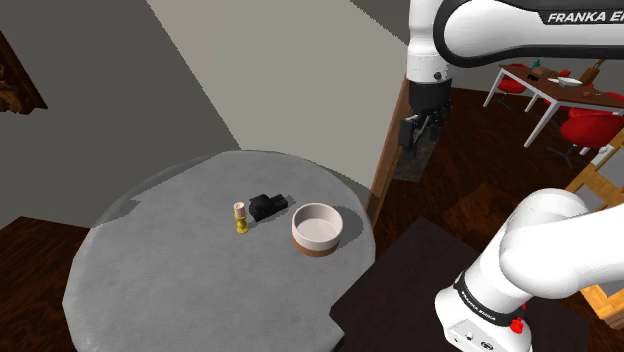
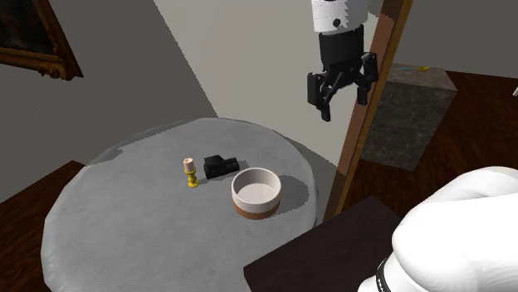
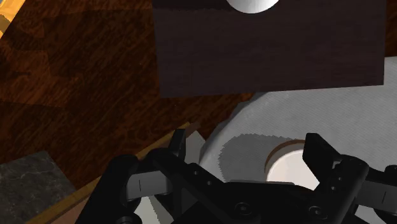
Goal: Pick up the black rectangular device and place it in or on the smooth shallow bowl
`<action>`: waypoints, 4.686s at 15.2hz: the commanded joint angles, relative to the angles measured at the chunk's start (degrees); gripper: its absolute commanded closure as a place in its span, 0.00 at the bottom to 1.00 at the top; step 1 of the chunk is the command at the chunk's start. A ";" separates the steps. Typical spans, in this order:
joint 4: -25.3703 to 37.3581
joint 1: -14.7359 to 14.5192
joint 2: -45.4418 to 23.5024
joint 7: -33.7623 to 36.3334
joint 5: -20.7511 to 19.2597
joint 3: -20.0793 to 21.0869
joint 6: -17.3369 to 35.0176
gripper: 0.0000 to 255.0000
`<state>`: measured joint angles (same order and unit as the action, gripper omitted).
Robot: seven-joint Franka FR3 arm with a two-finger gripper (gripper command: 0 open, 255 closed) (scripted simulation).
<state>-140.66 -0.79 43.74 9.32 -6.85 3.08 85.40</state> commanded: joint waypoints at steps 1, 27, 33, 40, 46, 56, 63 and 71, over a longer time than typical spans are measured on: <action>0.00 0.00 0.00 0.00 0.00 0.00 0.00 0.00; 28.15 -2.53 -57.48 10.93 3.57 5.01 26.33 0.00; 42.05 -3.93 -71.48 12.34 3.31 5.17 25.96 0.00; 64.36 -6.15 -89.64 13.24 3.24 5.07 21.42 0.00; 80.25 -7.72 -101.66 13.39 3.29 4.91 17.42 0.00; 76.68 -7.64 -102.10 13.49 3.20 4.85 21.42 0.00; 76.70 -7.64 -102.11 13.50 3.20 4.85 21.40 1.00; 76.41 -7.58 -101.06 13.52 3.26 4.92 20.65 1.00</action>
<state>-64.17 -8.35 -57.68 22.78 -3.61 7.97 106.30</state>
